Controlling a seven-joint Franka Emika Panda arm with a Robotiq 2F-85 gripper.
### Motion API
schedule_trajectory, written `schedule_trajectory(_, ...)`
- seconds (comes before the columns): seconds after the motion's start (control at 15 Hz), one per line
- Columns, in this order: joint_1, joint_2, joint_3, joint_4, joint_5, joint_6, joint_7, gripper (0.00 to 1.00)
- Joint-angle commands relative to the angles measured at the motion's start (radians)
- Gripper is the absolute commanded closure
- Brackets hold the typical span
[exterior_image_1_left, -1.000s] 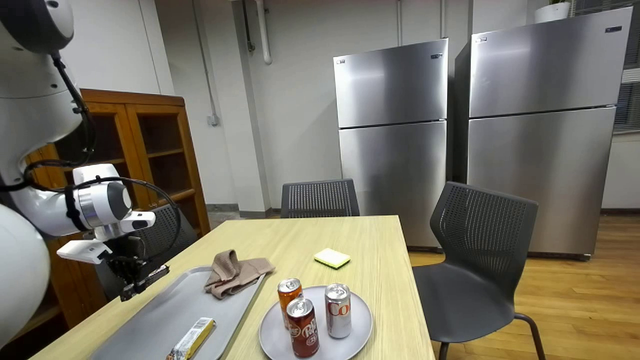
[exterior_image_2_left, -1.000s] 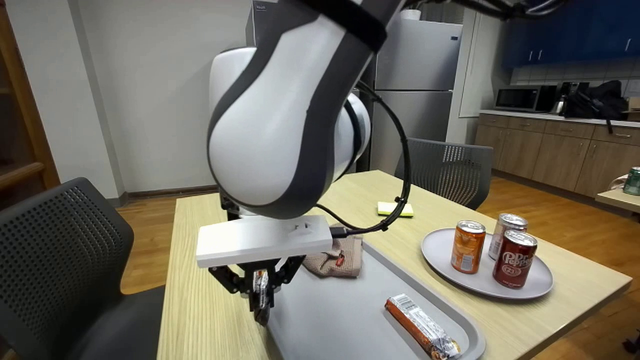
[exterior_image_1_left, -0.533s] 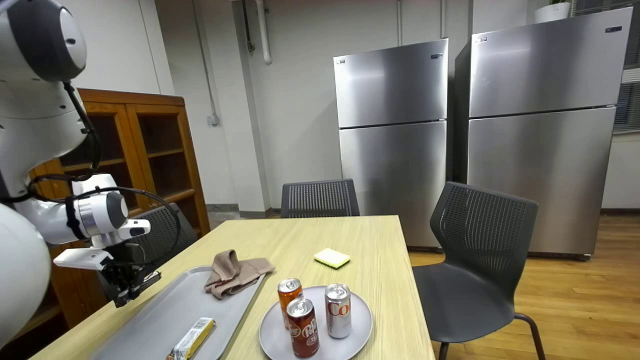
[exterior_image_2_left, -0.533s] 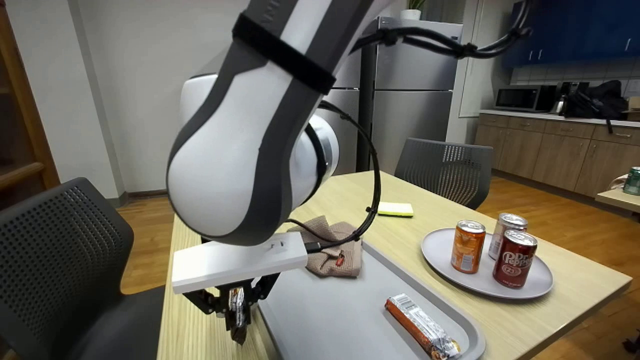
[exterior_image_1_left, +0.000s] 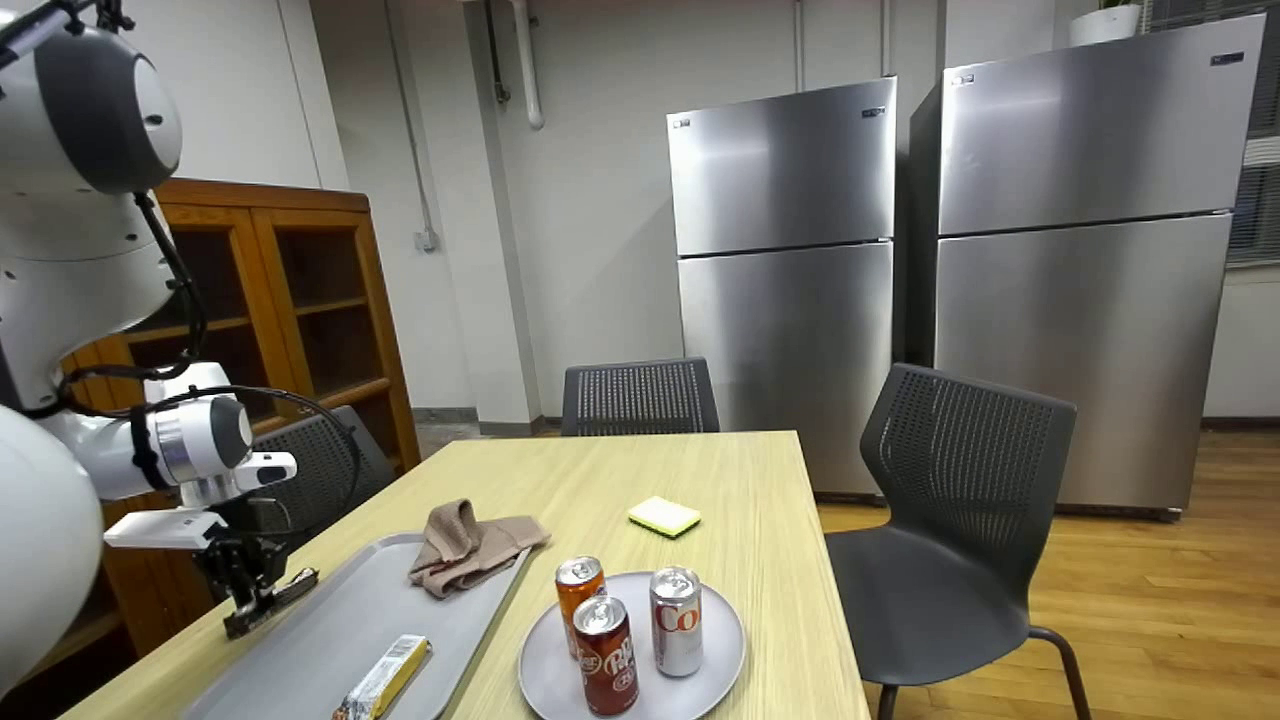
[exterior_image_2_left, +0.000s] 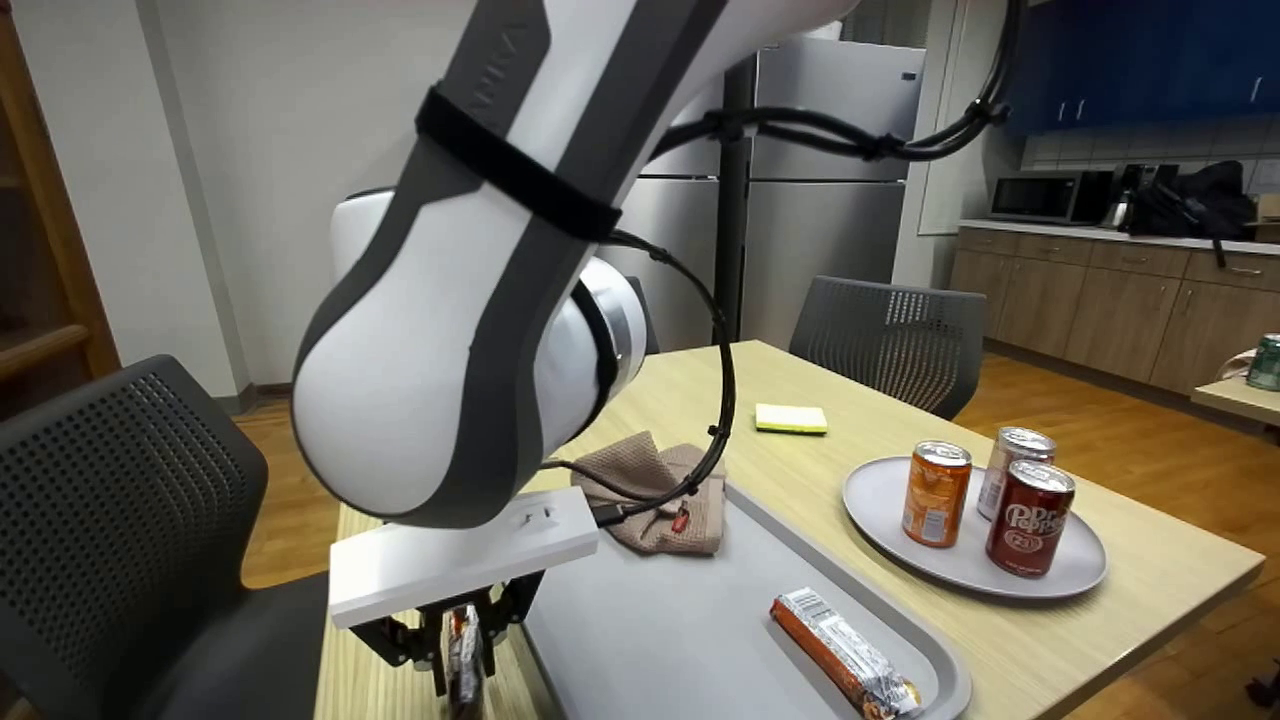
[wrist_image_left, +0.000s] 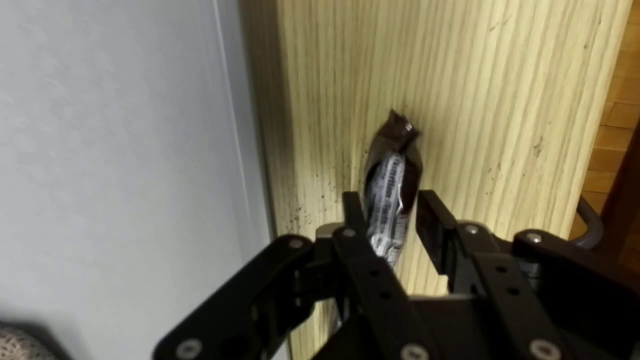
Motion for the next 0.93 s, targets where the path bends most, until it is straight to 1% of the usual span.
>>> schedule_trajectory(0.0, 0.01, -0.016, -0.005, 0.024, 0.024, -0.058, -0.035, 0.35)
schedule_trajectory(0.2, 0.004, -0.028, -0.001, 0.021, 0.036, -0.064, -0.027, 0.12)
schedule_trajectory(0.27, 0.001, -0.041, 0.001, 0.013, 0.041, -0.072, -0.028, 0.05)
schedule_trajectory(0.33, -0.001, -0.055, -0.001, 0.004, 0.044, -0.078, -0.027, 0.0)
schedule_trajectory(0.87, -0.024, -0.154, -0.028, -0.069, 0.031, -0.149, -0.007, 0.0)
